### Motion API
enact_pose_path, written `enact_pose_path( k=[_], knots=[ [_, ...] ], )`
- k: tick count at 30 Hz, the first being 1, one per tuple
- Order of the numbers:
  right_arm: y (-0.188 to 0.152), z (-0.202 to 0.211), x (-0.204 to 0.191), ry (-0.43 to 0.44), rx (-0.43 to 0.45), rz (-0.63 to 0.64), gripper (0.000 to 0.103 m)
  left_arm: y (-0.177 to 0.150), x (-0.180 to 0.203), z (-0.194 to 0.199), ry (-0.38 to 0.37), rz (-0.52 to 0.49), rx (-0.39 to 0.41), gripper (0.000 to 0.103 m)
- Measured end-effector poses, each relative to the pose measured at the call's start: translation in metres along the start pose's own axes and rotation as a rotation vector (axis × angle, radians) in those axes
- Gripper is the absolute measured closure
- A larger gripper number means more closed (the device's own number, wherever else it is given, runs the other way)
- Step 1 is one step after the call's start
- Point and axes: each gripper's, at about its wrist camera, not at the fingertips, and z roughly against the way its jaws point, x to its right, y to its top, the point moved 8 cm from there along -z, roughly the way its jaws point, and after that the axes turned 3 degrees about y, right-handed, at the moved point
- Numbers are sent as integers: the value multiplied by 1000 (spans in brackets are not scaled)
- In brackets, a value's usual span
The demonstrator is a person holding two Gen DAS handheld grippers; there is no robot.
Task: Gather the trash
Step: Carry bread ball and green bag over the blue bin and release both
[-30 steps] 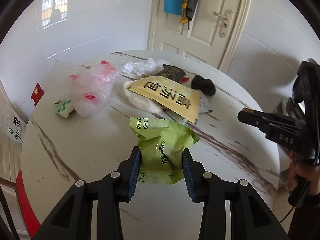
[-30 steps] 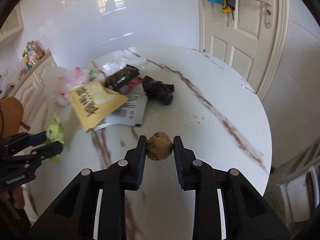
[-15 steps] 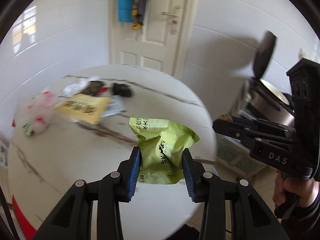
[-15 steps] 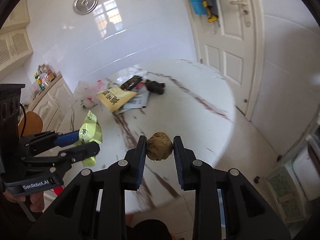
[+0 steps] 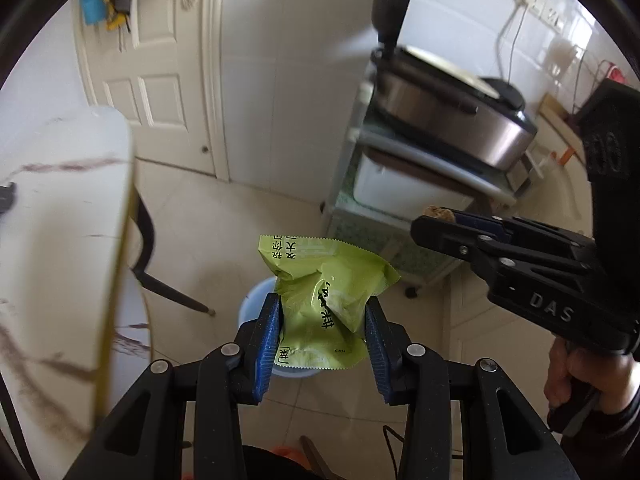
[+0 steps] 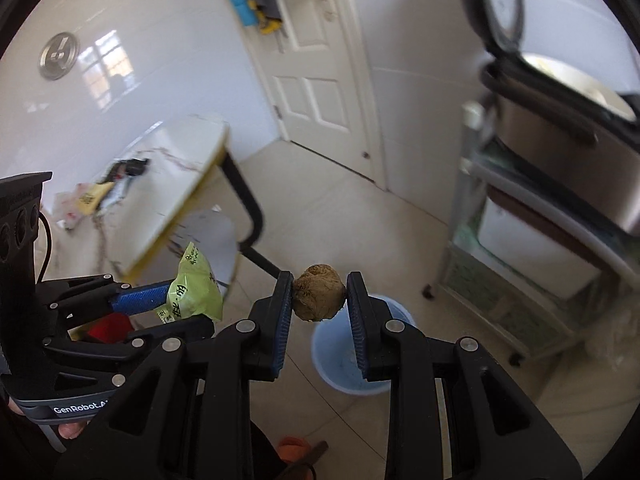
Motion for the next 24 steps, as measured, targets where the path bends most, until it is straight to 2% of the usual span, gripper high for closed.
enact_pose_path(
  k=[2,4,9,10,13,18,20,21,22,24],
  knots=[
    [-9,-9,17,-7,-25,-36,78,7,0,-25,-9,4,-40,65],
    [-15,-20,30,-18,-55,-61,78,18,-4,-49,-12,4,-65,58],
    [-22,-49,46,-21,-105,-90,78,32,-13,-92,30,5,-101,48],
    [-23,-54,48,-19,-112,-95,78,33,-16,-103,45,9,-110,44],
    [-29,-72,53,-15,-133,-107,78,36,-22,-114,63,15,-118,38],
    [-38,-98,48,9,-167,-112,77,37,-26,-117,78,43,-114,36],
    [-37,-105,46,10,-162,-115,69,39,-25,-114,91,39,-104,35],
    [-35,-107,45,10,-159,-119,63,39,-23,-111,92,40,-102,35],
    [-34,-107,44,12,-156,-125,52,37,-18,-103,92,38,-99,35],
    [-33,-104,43,1,-148,-125,48,32,-17,-90,92,33,-91,34]
  ],
)
